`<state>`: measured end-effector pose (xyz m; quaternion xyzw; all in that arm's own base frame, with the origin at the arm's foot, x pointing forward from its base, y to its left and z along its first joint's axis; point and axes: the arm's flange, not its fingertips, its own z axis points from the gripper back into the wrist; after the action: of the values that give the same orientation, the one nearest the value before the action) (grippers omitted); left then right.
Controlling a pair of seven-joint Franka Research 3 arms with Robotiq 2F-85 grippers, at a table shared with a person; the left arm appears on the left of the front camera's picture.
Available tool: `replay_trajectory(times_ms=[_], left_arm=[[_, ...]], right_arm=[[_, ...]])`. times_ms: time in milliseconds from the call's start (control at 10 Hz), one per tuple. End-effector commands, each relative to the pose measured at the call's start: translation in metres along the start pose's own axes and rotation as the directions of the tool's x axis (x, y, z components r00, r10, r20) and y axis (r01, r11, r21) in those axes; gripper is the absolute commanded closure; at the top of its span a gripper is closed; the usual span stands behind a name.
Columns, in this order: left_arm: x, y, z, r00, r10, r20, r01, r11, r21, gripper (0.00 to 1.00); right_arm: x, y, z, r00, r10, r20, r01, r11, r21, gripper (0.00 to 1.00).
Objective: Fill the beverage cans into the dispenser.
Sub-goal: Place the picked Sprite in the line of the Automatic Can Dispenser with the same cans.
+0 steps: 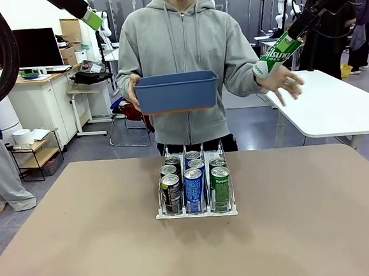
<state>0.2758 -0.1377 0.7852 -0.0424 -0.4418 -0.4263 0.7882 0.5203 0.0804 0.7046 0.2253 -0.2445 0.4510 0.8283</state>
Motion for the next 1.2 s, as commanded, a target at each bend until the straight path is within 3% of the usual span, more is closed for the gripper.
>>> replay_trajectory(times_ms=[0,200,600,1100], left_arm=[[-0.002,0.002,0.0,1.0,-0.005,0.005,0.005,1.0,-0.019,0.0],[-0.002,0.002,0.0,1.0,-0.005,0.005,0.005,1.0,-0.019,0.0],[-0.002,0.002,0.0,1.0,-0.005,0.005,0.005,1.0,-0.019,0.0],[-0.002,0.002,0.0,1.0,-0.005,0.005,0.005,1.0,-0.019,0.0]], right_arm=[[0.0,0.0,0.0,1.0,0.0,0.0,0.0,1.0,0.0,0.42],[-0.016,0.022,0.006,0.998,-0.019,-0.057,0.019,1.0,-0.007,0.42],[-0.072,0.081,0.014,0.982,0.07,-0.173,-0.067,0.998,0.021,0.42],[-0.14,0.138,-0.063,0.959,0.154,-0.236,-0.15,0.988,0.035,0.42]])
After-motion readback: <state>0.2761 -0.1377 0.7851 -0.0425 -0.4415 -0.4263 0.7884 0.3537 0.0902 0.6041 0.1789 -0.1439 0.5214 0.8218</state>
